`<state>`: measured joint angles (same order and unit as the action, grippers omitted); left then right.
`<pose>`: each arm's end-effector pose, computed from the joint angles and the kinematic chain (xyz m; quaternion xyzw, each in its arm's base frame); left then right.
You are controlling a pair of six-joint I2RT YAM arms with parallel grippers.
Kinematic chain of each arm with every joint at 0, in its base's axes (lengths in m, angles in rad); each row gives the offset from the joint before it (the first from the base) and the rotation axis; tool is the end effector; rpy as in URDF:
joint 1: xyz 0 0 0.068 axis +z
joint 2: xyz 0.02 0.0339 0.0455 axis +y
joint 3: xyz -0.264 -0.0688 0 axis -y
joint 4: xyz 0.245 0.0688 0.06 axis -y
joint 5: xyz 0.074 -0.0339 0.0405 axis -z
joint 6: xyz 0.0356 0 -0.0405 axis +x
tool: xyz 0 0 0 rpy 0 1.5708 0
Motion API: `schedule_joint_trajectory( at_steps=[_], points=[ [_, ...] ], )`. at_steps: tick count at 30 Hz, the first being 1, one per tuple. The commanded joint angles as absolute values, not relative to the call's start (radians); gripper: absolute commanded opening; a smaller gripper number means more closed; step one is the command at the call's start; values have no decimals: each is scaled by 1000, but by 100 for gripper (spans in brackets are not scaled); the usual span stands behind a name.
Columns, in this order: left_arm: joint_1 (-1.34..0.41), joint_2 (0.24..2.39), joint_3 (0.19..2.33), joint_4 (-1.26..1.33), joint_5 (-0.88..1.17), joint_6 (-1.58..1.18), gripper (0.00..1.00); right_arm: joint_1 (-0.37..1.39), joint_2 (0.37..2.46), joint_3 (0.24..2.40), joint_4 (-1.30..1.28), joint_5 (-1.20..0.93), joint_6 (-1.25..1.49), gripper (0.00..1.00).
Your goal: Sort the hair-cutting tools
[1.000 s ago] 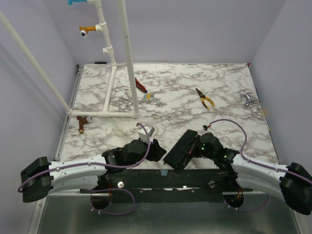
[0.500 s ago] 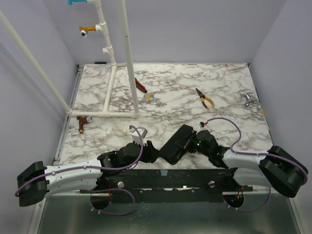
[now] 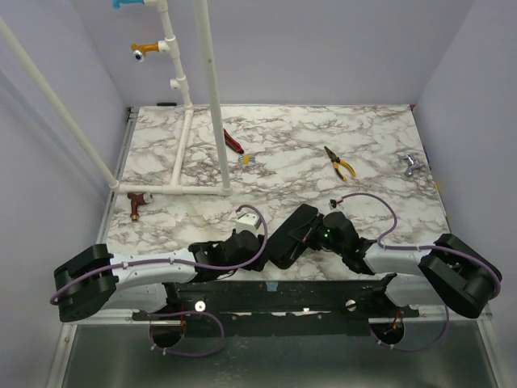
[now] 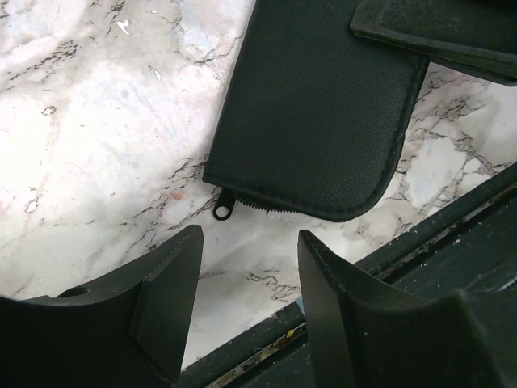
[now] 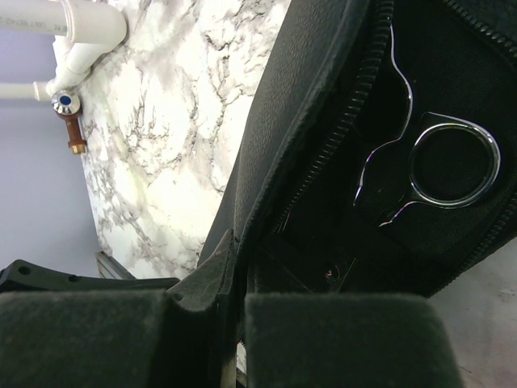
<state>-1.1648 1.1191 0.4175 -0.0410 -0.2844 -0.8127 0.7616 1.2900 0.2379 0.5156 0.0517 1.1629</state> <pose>0.0922 -0.1893 0.1656 0.1026 0.9022 -0.2614 0.3273 0.1566 0.1467 0.1281 0.1857 0.8490 0.3927 0.3010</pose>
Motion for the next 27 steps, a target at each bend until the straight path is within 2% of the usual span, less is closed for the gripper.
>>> schedule_joint_trajectory(
  at_steps=[1, 4, 17, 27],
  points=[
    [-1162, 1181, 481, -134, -310, -777, 52, 752, 1301, 224, 516, 40, 1153, 1],
    [-1162, 1213, 506, -156, -320, -756, 52, 750, 1294, 232, 489, 32, 1132, 1],
    [-1130, 1319, 509, -83, -295, -749, 48, 740, 1235, 194, 428, 29, 1099, 39],
    [-1106, 1345, 505, -5, -249, -739, 43, 740, 1321, 271, 466, -163, 1063, 47]
  ],
)
